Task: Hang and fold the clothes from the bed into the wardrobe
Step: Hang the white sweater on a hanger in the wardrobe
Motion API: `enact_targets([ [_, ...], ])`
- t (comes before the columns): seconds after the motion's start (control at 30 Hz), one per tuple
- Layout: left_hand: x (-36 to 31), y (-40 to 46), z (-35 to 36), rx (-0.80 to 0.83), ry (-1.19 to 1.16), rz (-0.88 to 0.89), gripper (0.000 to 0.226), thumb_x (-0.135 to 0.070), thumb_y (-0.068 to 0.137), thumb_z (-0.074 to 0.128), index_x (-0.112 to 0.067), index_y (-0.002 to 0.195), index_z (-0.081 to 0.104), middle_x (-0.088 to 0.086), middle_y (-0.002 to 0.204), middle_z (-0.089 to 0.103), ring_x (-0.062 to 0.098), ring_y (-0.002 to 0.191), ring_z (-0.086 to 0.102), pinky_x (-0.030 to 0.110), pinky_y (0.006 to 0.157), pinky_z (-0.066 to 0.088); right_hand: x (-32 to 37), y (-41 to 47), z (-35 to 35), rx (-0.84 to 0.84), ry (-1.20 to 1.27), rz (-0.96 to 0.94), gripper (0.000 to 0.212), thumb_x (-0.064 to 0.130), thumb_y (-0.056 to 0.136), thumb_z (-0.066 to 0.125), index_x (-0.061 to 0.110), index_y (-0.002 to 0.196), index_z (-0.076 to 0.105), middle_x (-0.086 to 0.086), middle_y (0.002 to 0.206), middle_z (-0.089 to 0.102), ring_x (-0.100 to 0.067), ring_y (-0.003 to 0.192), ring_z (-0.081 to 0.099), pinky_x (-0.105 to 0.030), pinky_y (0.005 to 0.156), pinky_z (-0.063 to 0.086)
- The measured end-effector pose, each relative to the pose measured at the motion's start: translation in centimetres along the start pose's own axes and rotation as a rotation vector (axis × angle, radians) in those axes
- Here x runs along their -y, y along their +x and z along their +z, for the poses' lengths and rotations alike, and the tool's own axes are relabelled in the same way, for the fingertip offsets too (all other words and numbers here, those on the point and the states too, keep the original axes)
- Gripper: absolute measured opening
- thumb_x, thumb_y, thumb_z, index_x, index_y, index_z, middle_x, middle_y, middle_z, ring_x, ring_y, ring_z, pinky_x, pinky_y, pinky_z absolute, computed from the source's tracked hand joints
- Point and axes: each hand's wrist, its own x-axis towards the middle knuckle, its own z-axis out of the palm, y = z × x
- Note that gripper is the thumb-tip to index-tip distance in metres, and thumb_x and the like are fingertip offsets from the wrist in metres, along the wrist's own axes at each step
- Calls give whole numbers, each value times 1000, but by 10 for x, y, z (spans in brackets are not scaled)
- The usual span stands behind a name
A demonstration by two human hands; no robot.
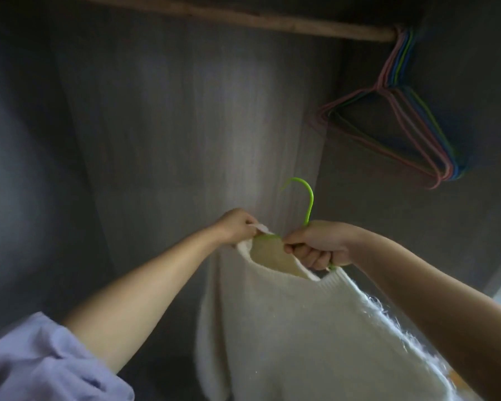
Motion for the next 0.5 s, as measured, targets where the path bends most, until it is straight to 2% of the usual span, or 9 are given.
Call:
enact_targets([
  [0.07, 12, -8, -12, -21, -359, -96, 20, -9, 91, 61, -16, 110, 60, 5, 80, 59, 12, 62, 55, 23, 56, 47, 14, 1, -13, -1, 144, -30, 29, 12, 100, 35, 13, 72, 43, 9, 42, 21, 1, 30, 18, -10, 27, 11],
  [0.1, 15, -11, -13, -77, -453, -107, 25, -9, 92, 60, -19, 114, 54, 5, 87, 59, 15, 69, 56, 22, 59, 48, 19, 3, -18, -6, 226, -47, 29, 10, 99, 34, 13, 71, 43, 9, 42, 22, 0, 29, 19, -9, 26, 12],
  [0.2, 0, -24, 2, -363, -343, 21, 13, -3, 92, 55, -12, 100, 58, 3, 87, 59, 16, 81, 54, 22, 69, 41, 38, 23, -19, 9, 473, -104, 32, 7, 100, 33, 12, 69, 41, 7, 39, 27, -2, 28, 26, -9, 28, 21],
  [0.23, -12, -30, 11, -370, -331, 75, 7, -7, 93, 56, -10, 96, 61, 3, 87, 59, 14, 81, 53, 22, 72, 38, 46, 32, -16, 10, 531, -131, 33, 4, 99, 32, 12, 68, 40, 5, 39, 30, -3, 28, 30, -9, 29, 27],
  [0.3, -32, -45, 25, -246, -383, 115, 17, -30, 92, 58, -17, 102, 61, -3, 94, 60, 8, 89, 53, 21, 79, 39, 63, 50, -6, 7, 550, -192, 34, 1, 99, 31, 10, 67, 40, 1, 38, 39, -6, 29, 40, -13, 33, 40],
  [0.37, -44, -59, 30, -175, -426, 10, 35, -54, 83, 56, -29, 108, 56, -10, 107, 60, 5, 102, 54, 21, 90, 41, 82, 64, 8, 4, 499, -222, 36, 1, 100, 29, 6, 67, 43, -3, 39, 49, -10, 31, 51, -17, 36, 46],
  [0.4, -45, -63, 31, -181, -403, -39, 45, -56, 77, 58, -28, 113, 55, -7, 115, 59, 7, 107, 54, 24, 94, 43, 92, 71, 15, 10, 478, -232, 37, 0, 100, 27, 4, 68, 44, -4, 40, 53, -11, 32, 54, -18, 36, 48],
  [0.47, -41, -72, 33, -246, -242, -122, 59, -46, 70, 57, -14, 120, 49, 4, 125, 50, 17, 110, 53, 31, 95, 45, 113, 79, 30, 34, 464, -275, 34, -4, 100, 24, 2, 73, 44, -8, 46, 58, -13, 34, 59, -21, 37, 49],
  [0.5, -38, -77, 31, -304, -190, -181, 56, -37, 74, 56, -10, 121, 45, 6, 126, 45, 21, 111, 51, 30, 93, 45, 124, 83, 37, 48, 447, -305, 31, -5, 100, 23, 3, 78, 42, -10, 53, 60, -13, 36, 60, -22, 37, 50],
])
